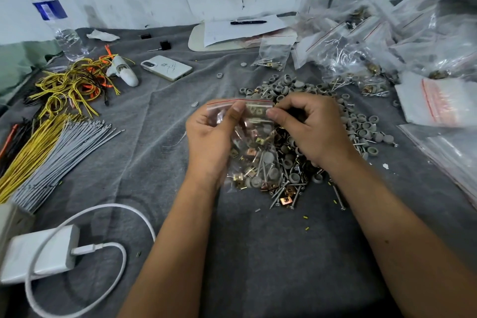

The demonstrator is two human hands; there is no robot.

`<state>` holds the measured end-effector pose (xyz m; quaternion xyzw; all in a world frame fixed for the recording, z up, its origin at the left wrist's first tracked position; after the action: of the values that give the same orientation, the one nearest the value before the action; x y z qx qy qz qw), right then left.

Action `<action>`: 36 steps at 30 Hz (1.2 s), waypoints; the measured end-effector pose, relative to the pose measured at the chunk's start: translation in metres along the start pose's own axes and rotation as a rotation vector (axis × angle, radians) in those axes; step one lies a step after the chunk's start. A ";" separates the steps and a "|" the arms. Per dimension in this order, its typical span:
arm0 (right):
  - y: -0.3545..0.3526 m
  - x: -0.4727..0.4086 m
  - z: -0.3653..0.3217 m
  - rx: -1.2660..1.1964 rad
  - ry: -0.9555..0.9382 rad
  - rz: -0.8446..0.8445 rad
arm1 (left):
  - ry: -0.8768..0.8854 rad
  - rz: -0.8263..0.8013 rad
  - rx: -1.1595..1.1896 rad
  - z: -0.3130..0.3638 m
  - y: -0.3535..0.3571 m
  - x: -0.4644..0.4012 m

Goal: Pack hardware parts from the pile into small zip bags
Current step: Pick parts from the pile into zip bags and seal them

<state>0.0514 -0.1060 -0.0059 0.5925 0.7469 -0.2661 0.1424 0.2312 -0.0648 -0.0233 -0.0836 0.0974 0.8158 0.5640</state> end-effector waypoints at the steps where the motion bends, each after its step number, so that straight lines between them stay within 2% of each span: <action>1: -0.001 0.000 0.000 0.002 -0.008 0.006 | -0.026 0.024 0.047 0.001 -0.001 0.000; 5: -0.005 0.000 -0.001 -0.111 -0.012 0.061 | -0.078 0.043 0.244 0.009 0.000 0.003; 8: 0.002 0.003 0.000 -0.207 0.108 -0.129 | -0.064 0.043 0.297 0.017 0.006 0.004; 10: 0.007 0.004 0.000 -0.205 0.123 -0.241 | -0.025 0.041 0.308 0.023 0.012 0.001; 14: 0.010 0.004 0.000 -0.377 0.110 -0.284 | 0.015 0.060 0.285 0.031 0.024 -0.011; 16: 0.009 0.005 0.001 -0.397 0.134 -0.239 | 0.004 0.059 0.242 0.034 0.033 -0.017; 19: 0.005 0.001 0.004 -0.230 0.124 -0.055 | -0.055 0.051 0.178 0.031 0.047 -0.021; 22: 0.001 -0.001 0.006 -0.141 0.142 0.013 | -0.137 0.127 0.161 0.020 0.046 -0.022; 26: 0.000 -0.001 0.009 -0.119 0.202 -0.007 | -0.186 0.232 0.149 0.010 0.035 -0.021; 31: -0.001 0.000 0.010 -0.136 0.254 -0.013 | -0.204 0.244 0.189 0.010 0.025 -0.026; 36: 0.000 0.000 0.011 -0.156 0.259 -0.021 | -0.153 0.277 0.107 0.010 0.021 -0.028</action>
<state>0.0498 -0.1122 -0.0155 0.6011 0.7836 -0.1302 0.0876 0.2210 -0.0949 -0.0051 0.0232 0.1081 0.8834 0.4555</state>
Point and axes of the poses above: each hand's wrist, its own x-axis away from the middle knuckle, its own y-axis out of the palm, z = x × y, the point moved 2 cm from there along -x, towards the middle knuckle, and after that the axes turned 13 degrees about -x, right-handed, at the moved point
